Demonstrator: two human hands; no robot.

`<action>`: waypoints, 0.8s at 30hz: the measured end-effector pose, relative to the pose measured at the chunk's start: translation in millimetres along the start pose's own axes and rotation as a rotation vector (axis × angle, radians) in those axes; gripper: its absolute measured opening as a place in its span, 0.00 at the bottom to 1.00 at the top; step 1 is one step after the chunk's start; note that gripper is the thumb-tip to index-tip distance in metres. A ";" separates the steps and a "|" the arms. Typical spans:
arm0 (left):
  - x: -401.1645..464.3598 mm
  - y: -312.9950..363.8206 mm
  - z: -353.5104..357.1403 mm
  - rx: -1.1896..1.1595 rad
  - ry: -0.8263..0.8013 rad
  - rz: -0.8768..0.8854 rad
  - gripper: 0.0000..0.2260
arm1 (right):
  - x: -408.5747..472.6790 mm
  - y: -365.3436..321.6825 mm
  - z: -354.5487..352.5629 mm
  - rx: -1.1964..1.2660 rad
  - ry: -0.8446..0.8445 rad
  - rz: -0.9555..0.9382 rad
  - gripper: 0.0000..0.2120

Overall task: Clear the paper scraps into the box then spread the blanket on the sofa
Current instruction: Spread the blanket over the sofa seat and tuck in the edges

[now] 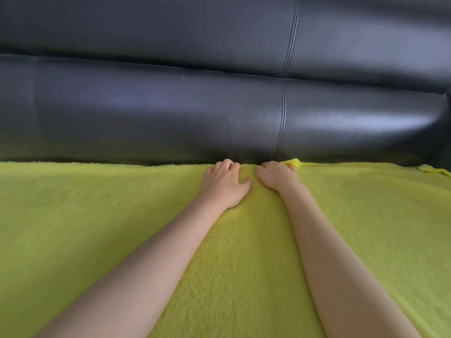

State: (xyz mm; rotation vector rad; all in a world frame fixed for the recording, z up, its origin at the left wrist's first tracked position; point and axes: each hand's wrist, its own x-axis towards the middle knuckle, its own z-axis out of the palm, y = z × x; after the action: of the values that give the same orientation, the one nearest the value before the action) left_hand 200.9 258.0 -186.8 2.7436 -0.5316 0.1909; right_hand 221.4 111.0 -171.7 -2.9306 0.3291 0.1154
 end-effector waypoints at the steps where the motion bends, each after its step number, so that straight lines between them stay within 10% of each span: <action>1: 0.6 -0.2 0.6 -0.002 0.004 -0.009 0.23 | 1.5 1.5 -0.9 0.002 0.006 -0.003 0.23; 8: 2.4 -2.2 1.1 0.040 0.051 -0.152 0.24 | -3.0 -15.0 -14.4 -0.006 0.159 -0.034 0.13; 24: 4.7 -4.7 0.6 0.057 0.002 -0.141 0.23 | -8.5 -38.0 0.0 -0.076 -0.117 0.020 0.25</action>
State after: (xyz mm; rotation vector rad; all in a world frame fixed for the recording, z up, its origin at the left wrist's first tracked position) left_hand 207.1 260.2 -187.9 2.8230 -0.3354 0.1764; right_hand 221.7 149.2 -164.0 -2.9797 0.3438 0.3077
